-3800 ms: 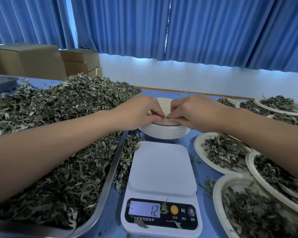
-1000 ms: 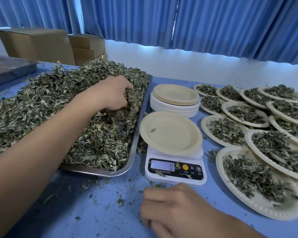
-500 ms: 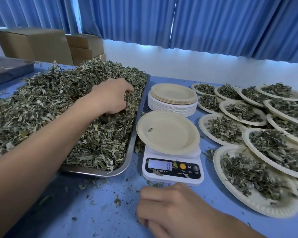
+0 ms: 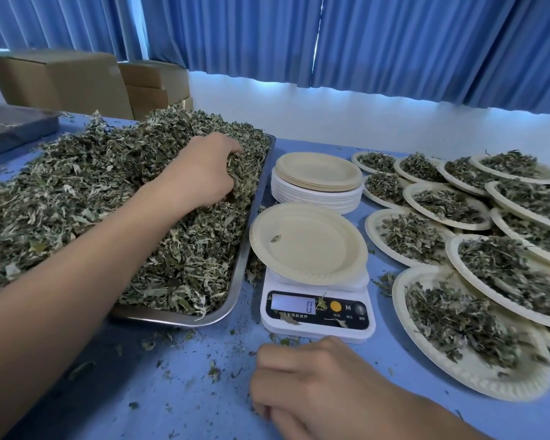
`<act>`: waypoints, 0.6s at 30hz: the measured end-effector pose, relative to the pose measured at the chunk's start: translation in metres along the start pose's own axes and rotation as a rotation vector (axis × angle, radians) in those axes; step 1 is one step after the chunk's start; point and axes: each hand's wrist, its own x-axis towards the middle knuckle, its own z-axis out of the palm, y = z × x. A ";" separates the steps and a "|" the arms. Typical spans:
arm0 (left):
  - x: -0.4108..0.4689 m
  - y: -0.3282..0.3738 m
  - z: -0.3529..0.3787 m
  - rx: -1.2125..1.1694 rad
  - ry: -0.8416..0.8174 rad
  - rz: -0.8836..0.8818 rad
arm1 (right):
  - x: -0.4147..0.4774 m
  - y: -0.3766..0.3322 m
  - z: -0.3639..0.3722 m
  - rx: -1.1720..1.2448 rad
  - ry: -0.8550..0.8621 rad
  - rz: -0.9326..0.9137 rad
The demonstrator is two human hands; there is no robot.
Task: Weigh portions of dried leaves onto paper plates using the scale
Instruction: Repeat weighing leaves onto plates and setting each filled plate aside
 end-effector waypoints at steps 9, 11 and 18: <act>-0.017 0.047 0.007 -0.343 -0.127 0.160 | 0.000 -0.002 0.002 -0.093 0.007 -0.022; -0.016 0.064 0.015 -0.302 -0.178 0.204 | 0.000 -0.002 0.001 -0.098 0.006 -0.021; -0.009 0.077 0.007 -0.154 -0.523 0.241 | -0.001 -0.003 0.001 -0.097 -0.008 -0.011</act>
